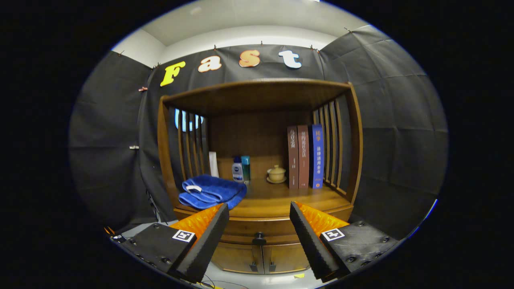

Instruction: Pull open the drawer, take out the items inside it, and place them on the countertop above the cabinet.

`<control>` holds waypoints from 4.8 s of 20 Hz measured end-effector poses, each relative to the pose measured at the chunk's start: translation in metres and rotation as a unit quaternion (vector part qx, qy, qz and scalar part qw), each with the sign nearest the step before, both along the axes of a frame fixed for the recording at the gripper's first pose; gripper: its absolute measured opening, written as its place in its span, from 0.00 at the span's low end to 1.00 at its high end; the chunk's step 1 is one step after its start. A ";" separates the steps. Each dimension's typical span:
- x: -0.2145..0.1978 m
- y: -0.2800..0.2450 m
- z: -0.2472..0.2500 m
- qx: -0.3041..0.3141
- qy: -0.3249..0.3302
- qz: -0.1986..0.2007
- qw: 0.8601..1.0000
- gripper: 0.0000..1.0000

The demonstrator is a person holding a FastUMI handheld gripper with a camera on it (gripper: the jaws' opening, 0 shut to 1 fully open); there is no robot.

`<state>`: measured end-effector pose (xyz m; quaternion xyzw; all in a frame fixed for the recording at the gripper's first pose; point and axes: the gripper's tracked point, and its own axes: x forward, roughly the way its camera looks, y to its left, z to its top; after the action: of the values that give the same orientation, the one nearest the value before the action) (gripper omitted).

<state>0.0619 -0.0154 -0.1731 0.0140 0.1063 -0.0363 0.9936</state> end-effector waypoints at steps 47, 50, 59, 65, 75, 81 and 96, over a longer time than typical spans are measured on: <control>-0.040 0.002 -0.205 0.019 0.226 -0.027 0.974 0.31; -0.061 0.004 -0.202 0.020 0.234 -0.029 0.972 0.31; -0.102 0.008 -0.198 0.026 0.248 -0.032 0.968 0.31; -0.107 0.009 -0.206 0.025 0.255 -0.035 0.966 0.31; -0.121 0.005 -0.159 0.019 0.235 -0.054 0.970 0.99; -0.068 0.008 -0.080 0.045 0.190 -0.035 0.980 0.99; 0.082 -0.014 -0.145 0.040 0.360 -0.048 0.931 0.99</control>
<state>0.1443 -0.0290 -0.3186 0.0448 0.4574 -0.0821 0.8843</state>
